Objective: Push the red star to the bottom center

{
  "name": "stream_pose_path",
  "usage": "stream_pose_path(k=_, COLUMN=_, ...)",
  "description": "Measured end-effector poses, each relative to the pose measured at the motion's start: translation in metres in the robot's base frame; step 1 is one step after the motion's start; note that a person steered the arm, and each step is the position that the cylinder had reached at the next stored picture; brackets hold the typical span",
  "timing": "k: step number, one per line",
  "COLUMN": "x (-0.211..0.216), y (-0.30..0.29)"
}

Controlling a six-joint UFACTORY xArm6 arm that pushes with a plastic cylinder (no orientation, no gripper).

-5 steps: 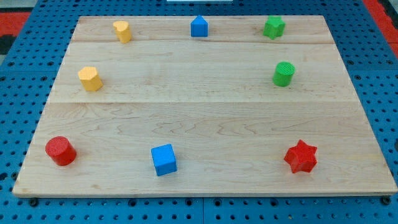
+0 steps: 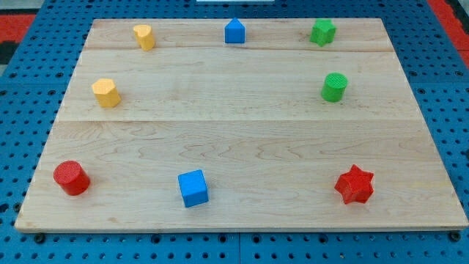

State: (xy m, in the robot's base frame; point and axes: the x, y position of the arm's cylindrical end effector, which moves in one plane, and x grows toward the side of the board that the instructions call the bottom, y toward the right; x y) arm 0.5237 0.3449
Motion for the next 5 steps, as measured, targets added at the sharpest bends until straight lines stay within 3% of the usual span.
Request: stream_pose_path(k=5, x=0.012, y=-0.001)
